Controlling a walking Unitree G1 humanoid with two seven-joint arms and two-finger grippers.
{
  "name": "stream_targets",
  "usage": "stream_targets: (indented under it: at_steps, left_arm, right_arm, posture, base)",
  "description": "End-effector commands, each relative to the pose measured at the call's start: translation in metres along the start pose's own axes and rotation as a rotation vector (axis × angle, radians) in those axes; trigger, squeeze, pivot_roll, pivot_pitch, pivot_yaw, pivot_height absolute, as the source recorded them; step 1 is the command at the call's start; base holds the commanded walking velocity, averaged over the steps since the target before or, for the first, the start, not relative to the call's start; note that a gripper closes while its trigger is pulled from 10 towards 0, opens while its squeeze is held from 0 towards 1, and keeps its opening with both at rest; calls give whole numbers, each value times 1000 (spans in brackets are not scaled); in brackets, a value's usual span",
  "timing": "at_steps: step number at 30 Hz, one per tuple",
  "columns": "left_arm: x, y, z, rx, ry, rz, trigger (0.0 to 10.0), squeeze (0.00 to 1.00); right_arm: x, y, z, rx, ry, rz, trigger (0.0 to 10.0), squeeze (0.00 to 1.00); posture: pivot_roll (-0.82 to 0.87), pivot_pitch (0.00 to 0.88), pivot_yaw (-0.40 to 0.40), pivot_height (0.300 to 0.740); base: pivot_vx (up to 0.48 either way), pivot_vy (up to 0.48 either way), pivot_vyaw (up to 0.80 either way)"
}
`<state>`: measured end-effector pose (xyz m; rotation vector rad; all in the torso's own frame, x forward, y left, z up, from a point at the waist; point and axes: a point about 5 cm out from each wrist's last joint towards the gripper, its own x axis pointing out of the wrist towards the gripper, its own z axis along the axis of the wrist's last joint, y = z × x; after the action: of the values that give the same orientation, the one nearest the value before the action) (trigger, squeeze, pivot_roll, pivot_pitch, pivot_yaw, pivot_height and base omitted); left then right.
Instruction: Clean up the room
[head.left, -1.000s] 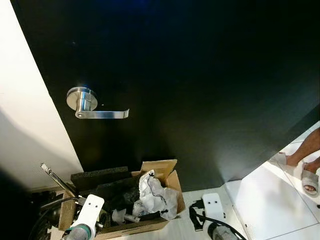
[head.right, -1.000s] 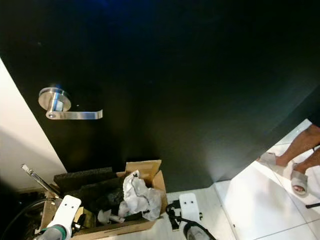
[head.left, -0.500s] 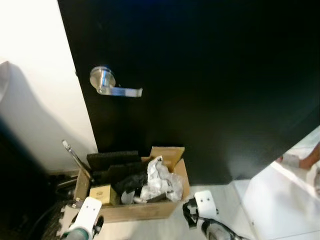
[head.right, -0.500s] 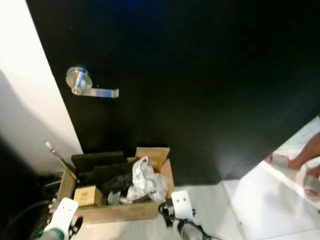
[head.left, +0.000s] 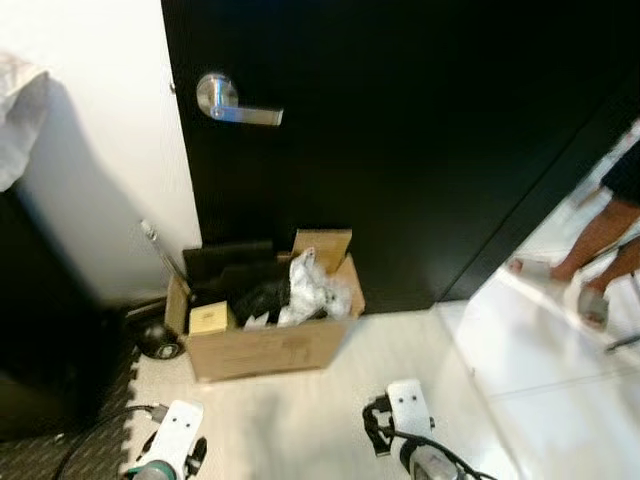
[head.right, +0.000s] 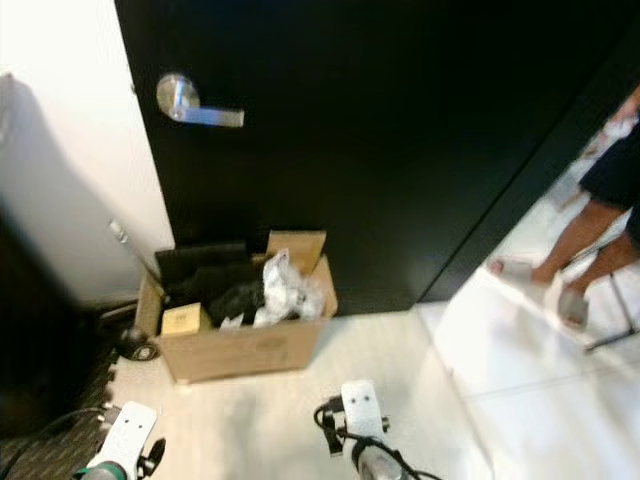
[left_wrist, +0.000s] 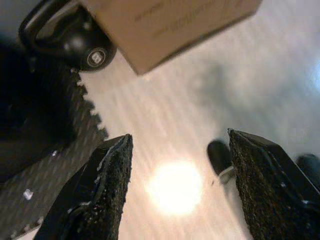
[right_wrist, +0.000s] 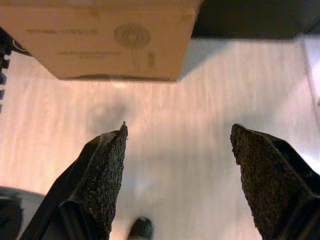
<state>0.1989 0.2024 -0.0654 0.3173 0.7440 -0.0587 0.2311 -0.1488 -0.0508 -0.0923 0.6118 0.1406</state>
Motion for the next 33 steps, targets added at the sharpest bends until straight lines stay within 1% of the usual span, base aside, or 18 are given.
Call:
stream_targets:
  at_steps: [1, 2, 3, 8, 25, 33]
  left_arm:
    - [1, -7, 1, -10, 3, -36, 10000, 0]
    - [1, -7, 1, -10, 3, -36, 10000, 0]
    - [1, -8, 1, -28, 13, -38, 10000, 0]
    - [1, -8, 0, -37, 20, -30, 10000, 0]
    - [4, -1, 7, -30, 12, -1, 10000, 0]
    - [5, -1, 9, -51, 12, -2, 10000, 0]
  right_arm:
    - [-4, -9, -10, 19, 39, -32, 10000, 0]
    - [-4, -9, -10, 19, 39, -32, 10000, 0]
    - [-4, -9, -10, 19, 38, -32, 10000, 0]
    - [-3, -8, -9, 21, 36, -31, 10000, 0]
    - [1, -1, -1, 36, 12, -13, 10000, 0]
    - [3, 1, 4, 50, 6, -12, 10000, 0]
  posture:
    - [80, 41, -22, 740]
    - [80, 41, -22, 740]
    - [80, 39, -22, 740]
    - [80, 40, -22, 740]
    - [95, 34, -19, 740]
    - [99, 47, -10, 740]
  base:
    - [0, 0, -800]
    - [0, 0, -800]
    - [0, 0, -800]
    - [0, 0, -800]
    - [0, 0, -800]
    - [0, 0, -800]
